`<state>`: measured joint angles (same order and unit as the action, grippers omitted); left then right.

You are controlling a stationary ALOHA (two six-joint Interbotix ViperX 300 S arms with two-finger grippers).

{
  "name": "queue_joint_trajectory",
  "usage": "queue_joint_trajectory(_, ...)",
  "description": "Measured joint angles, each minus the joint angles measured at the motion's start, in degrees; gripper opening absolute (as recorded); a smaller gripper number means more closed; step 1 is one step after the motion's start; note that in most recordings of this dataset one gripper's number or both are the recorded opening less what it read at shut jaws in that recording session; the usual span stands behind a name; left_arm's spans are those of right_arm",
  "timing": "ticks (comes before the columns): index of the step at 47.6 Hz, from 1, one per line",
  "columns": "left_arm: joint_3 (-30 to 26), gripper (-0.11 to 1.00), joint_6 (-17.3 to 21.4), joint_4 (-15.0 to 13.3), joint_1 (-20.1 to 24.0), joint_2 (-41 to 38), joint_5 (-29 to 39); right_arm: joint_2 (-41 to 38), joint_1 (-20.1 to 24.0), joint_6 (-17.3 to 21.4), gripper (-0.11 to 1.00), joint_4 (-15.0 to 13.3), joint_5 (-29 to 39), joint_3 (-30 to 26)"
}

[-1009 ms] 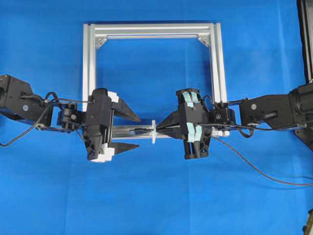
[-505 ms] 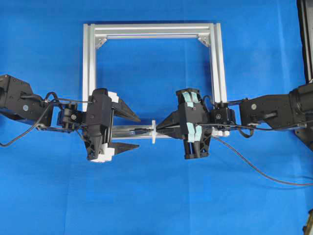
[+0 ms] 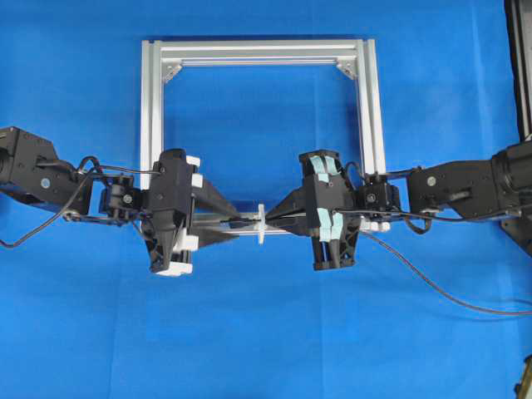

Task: Insert the wire through the string loop located in the center.
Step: 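Close the left gripper on the USB plug beside the right gripper, then open the right gripper to release the cable, then pull the cable leftward through the loop with the left gripper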

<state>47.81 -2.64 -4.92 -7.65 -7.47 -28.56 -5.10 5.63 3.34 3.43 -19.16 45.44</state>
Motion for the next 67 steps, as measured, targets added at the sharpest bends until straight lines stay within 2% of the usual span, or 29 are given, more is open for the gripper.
queue_joint_trajectory(3, 0.0, 0.09, -0.1, 0.0, 0.2, 0.0, 0.1, 0.0, 0.3, -0.1, -0.03, -0.1, 0.0, 0.0)
queue_joint_trajectory(4, 0.0, 0.08, -0.1, 0.0, 0.3, 0.0, 0.1, 0.0, 0.4, -0.1, -0.03, -0.1, 0.0, 0.0)
queue_joint_trajectory(29, -0.1, 0.08, -0.4, 0.0, 0.0, 0.0, 0.1, 0.0, 0.9, -0.1, -0.02, -0.9, 0.0, 0.1)
queue_joint_trajectory(33, -0.1, 0.08, -0.3, 0.0, 0.0, 0.0, 0.1, 0.0, 0.9, 0.2, 0.07, -0.8, 0.0, 0.0)
queue_joint_trajectory(36, -0.2, 0.08, -0.3, 0.0, 0.0, 0.0, 0.1, 0.0, 0.9, 0.3, 0.19, -0.8, 0.0, 0.1)
queue_joint_trajectory(45, 0.0, 0.08, -0.3, 0.0, 0.0, 0.1, 0.3, 0.1, 1.1, 0.4, 0.75, -0.7, 0.1, 0.0)
queue_joint_trajectory(48, 0.4, 0.08, -0.4, 0.0, 0.1, 0.4, 0.8, 0.4, 1.1, 0.4, 0.9, -0.8, 0.0, 0.3)
queue_joint_trajectory(50, 1.0, 0.08, -0.4, 0.0, 0.1, 0.9, 1.1, 1.0, 1.2, 0.4, 0.9, -0.8, 0.0, 0.7)
queue_joint_trajectory(54, 2.5, 0.08, -1.0, 0.0, 0.0, 2.5, 1.9, 2.5, 1.6, 0.4, 0.84, -0.8, 0.0, 1.8)
queue_joint_trajectory(67, 10.3, 0.08, -3.3, 0.0, -0.4, 10.5, 2.5, 6.9, 2.3, 0.3, 0.85, -0.7, 0.0, 5.0)
